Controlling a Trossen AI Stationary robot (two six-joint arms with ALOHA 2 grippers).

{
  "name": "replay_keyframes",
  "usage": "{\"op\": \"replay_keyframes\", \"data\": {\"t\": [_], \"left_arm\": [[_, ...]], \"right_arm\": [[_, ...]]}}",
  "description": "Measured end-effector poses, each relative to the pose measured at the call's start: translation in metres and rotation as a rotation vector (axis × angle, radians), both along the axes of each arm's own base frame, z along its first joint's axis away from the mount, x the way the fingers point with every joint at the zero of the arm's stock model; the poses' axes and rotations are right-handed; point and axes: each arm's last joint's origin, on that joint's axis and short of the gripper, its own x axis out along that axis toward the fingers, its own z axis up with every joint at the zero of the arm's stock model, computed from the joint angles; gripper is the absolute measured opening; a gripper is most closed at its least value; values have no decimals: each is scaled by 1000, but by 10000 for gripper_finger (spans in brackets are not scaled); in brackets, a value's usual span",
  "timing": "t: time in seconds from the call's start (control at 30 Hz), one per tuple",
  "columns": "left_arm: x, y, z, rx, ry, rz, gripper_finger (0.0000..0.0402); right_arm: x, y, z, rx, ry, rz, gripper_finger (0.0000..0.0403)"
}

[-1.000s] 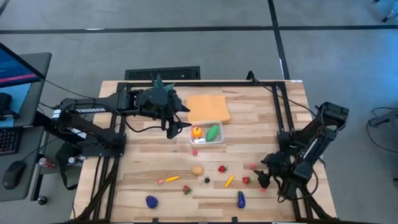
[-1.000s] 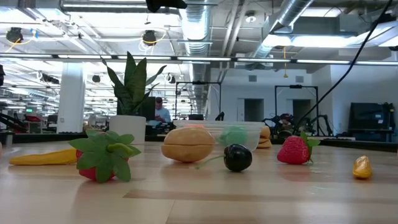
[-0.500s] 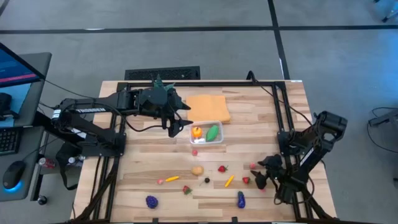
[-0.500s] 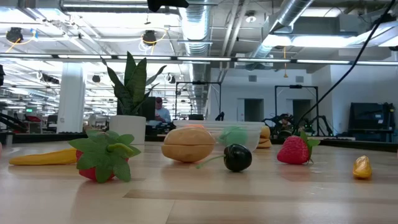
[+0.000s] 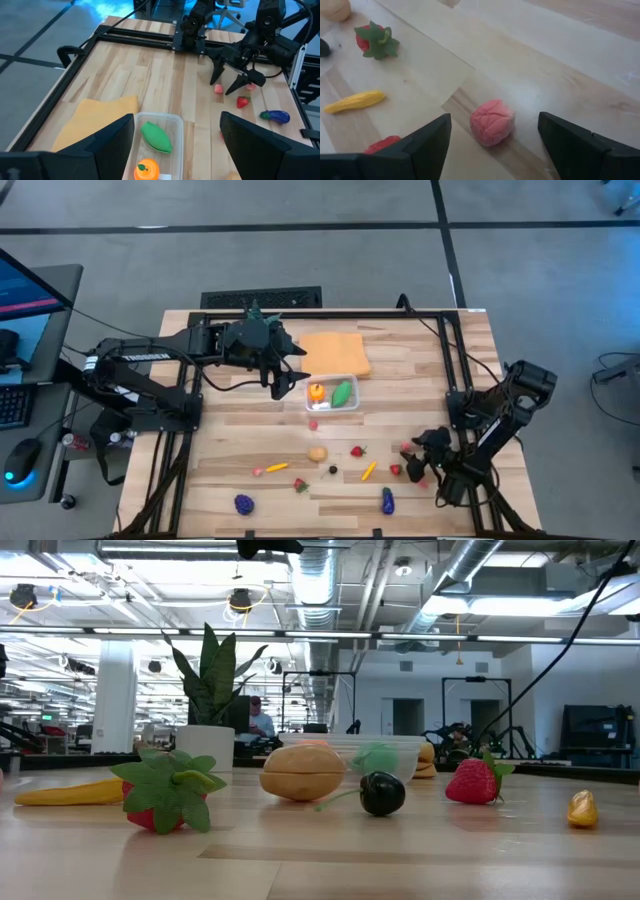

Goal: Pick and placing Produce into tupperware
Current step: Put the pink apricot into the transparent bin

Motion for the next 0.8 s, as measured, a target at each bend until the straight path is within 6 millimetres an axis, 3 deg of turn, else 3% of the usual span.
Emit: {"op": "replay_keyframes", "data": {"t": [0.8], "left_arm": [[0, 0, 0, 12, 5, -5, 286]], "right_arm": [[-2, -3, -1, -7, 23, -20, 107]]}}
